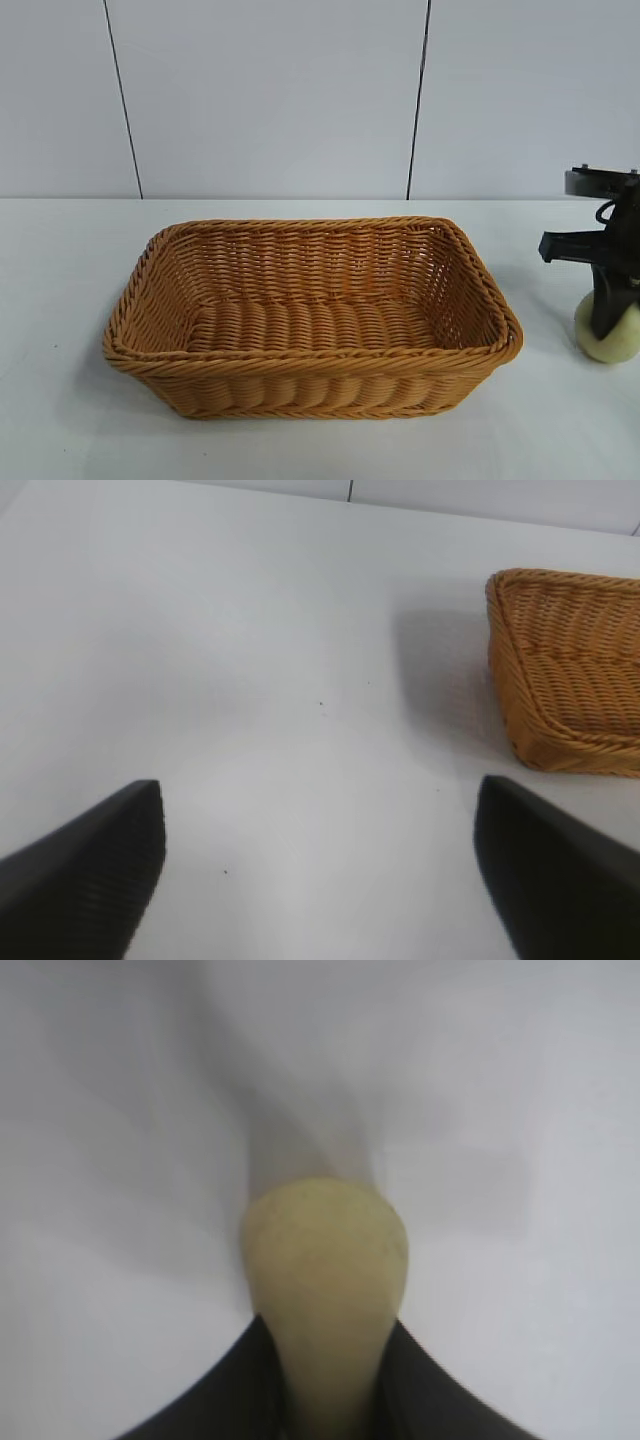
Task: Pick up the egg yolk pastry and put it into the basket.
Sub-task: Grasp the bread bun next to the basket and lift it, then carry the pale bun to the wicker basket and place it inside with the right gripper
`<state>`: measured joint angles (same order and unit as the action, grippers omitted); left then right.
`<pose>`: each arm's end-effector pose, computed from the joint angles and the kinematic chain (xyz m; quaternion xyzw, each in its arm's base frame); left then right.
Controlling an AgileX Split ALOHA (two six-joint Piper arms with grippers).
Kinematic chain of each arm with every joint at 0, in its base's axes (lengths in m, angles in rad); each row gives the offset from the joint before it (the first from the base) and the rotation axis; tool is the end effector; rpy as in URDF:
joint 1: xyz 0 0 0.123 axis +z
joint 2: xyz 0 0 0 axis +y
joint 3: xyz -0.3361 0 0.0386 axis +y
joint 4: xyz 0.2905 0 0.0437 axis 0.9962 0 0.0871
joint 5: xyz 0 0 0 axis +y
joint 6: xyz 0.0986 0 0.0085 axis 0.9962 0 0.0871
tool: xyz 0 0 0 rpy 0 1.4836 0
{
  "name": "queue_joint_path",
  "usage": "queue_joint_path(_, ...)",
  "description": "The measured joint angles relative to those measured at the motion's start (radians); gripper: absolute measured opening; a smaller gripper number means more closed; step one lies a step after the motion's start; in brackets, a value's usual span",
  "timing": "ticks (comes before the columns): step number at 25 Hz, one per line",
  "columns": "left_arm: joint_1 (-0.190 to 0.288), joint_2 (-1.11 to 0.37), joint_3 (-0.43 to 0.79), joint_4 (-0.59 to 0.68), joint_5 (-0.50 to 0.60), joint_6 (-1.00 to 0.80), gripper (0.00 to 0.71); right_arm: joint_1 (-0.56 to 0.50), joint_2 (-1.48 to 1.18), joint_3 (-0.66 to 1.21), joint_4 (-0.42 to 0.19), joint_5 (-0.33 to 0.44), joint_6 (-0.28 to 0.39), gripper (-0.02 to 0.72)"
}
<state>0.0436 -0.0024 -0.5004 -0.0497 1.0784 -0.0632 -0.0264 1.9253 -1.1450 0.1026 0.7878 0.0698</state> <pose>-0.0152 -0.0050 0.2926 -0.0445 0.8557 -0.0299 0.5147 0.3991 -0.0033 0.1532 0.0824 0.9949 0.0389 0.0440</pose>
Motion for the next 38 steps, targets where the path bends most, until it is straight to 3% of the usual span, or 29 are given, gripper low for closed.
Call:
queue_joint_path(8,0.0,0.0,0.0,0.0,0.0,0.0,0.611,0.024,-0.133,-0.189,0.008,0.183,0.0,0.121)
queue_joint_path(15,0.0,0.0,0.0,0.0,0.0,0.0,0.611,0.207,-0.153,-0.274,0.073,0.21,0.0,0.121)
queue_joint_path(19,0.0,0.0,0.0,0.0,0.0,0.0,0.611,0.353,-0.153,-0.291,0.122,0.181,0.001,0.121)
queue_joint_path(26,0.0,0.0,0.0,0.0,0.0,0.0,0.611,0.547,-0.109,-0.293,0.135,0.028,0.055,0.121)
queue_joint_path(33,0.0,0.0,0.0,0.0,0.0,0.0,0.611,0.621,0.031,-0.293,0.147,-0.105,0.064,0.121)
queue_joint_path(38,0.0,0.0,0.0,0.0,0.0,0.0,0.611,0.623,0.111,-0.293,0.145,-0.112,0.083,0.121)
